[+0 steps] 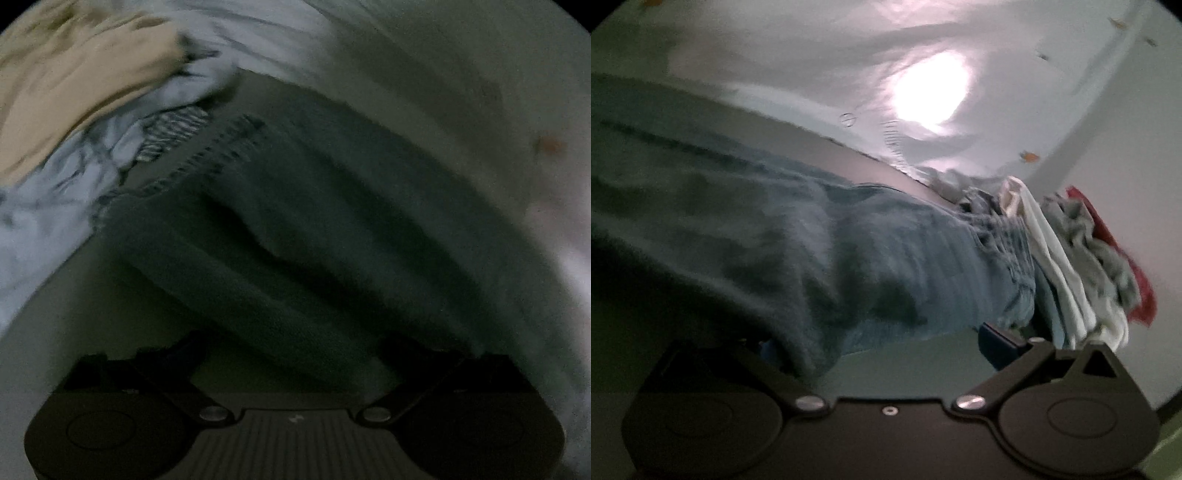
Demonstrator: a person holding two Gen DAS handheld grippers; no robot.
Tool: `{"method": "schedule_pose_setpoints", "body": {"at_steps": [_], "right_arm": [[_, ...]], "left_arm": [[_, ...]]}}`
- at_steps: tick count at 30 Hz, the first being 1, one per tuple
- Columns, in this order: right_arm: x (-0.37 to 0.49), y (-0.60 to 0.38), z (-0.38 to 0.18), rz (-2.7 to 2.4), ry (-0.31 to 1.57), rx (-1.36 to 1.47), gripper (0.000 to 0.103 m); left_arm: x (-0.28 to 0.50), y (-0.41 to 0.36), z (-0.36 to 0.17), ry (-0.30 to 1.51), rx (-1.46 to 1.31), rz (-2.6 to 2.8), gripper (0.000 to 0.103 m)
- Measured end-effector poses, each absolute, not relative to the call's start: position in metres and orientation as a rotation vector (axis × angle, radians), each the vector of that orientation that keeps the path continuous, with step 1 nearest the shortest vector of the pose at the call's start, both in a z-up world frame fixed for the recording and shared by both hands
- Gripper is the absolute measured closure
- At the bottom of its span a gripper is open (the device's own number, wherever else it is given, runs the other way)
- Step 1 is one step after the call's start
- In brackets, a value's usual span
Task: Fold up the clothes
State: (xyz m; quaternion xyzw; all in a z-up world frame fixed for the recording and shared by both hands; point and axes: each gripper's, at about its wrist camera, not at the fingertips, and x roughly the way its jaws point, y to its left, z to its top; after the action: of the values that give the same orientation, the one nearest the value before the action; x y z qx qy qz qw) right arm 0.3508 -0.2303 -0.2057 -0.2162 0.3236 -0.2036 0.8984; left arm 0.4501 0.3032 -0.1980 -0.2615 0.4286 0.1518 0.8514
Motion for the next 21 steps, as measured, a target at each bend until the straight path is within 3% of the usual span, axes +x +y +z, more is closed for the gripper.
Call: {"method": "schedule_pose_setpoints", "body": {"at_steps": [4,13,21], "right_arm": [[0.347,-0.229,-0.215,-0.469,0.614,-0.393,0.000],[0.342,-0.227,-0.218,-0.478,0.581,-0.388,0.000],[0.344,-0.222,-0.221,-0.493,0.574,-0.426,0.000]], "left_arm": [[0.455,0.328,-0.192,0.833,-0.589,0.353,0.026],[0.493,0.364,-0.188,0.798,-0.612,0.392,0.026],[0.479,0.376,-0.151,0.601,-0.727,0.368,0.024]]}}
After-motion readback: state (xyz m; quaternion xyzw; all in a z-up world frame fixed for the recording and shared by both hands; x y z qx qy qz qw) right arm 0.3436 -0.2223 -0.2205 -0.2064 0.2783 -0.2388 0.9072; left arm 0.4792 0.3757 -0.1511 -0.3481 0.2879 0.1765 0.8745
